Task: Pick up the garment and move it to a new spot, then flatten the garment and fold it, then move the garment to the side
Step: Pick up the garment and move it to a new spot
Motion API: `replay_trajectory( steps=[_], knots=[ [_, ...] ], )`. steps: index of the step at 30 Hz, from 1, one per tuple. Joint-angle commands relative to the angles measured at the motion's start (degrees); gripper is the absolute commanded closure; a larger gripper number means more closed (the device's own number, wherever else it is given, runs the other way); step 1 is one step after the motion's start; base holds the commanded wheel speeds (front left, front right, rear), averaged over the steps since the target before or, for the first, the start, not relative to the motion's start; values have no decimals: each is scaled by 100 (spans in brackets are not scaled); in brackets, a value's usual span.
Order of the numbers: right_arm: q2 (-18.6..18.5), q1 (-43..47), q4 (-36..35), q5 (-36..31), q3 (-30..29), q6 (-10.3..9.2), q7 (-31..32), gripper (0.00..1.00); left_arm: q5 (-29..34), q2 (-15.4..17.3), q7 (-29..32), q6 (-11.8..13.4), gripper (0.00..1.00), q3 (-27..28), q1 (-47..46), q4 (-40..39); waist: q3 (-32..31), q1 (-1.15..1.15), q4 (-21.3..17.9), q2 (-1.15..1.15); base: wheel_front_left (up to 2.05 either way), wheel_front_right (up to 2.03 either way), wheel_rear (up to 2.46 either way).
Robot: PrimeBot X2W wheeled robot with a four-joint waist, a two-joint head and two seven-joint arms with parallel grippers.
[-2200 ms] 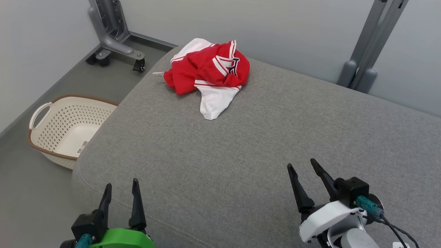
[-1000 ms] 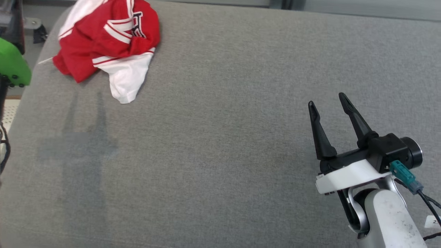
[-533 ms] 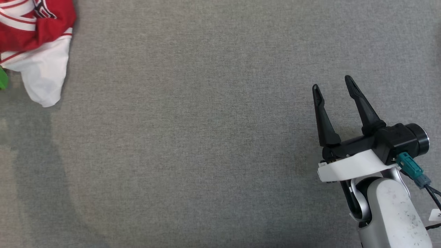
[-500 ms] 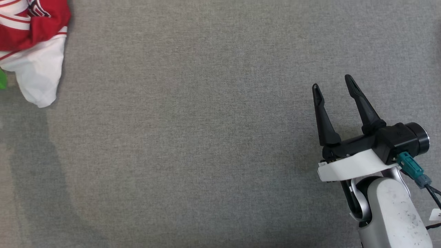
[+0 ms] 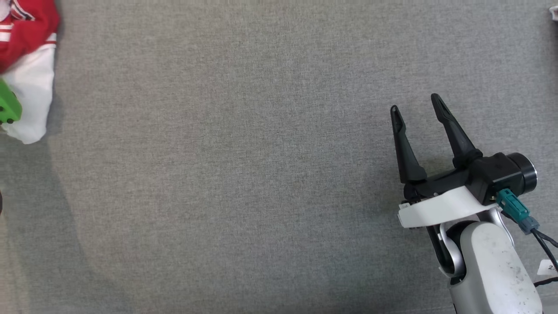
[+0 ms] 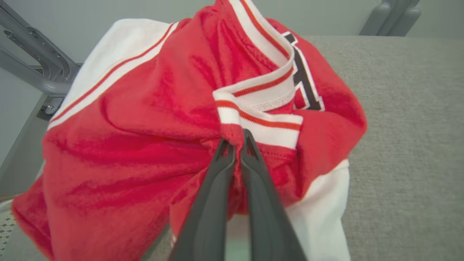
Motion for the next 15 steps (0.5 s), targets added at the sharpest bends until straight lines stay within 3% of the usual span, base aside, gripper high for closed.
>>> replay_trajectory(
  steps=[1, 8, 15],
  knots=[
    [-8, -64, 52, 43, 5, -9, -64, 0, -73, 66, -68, -9, 100, -43, -49, 7, -250, -1, 47, 0, 0, 0, 0],
    [-11, 108, 358, 172, -20, -9, -173, 0, -166, 179, -236, -9, 100, -508, 28, -192, -971, -1, 30, 0, 0, 0, 0],
    [-10, 387, 737, 372, -153, -9, -304, 0, -415, 74, -308, -9, 100, -1023, -72, -713, -1895, -1, -59, 0, 0, 0, 0]
  ],
)
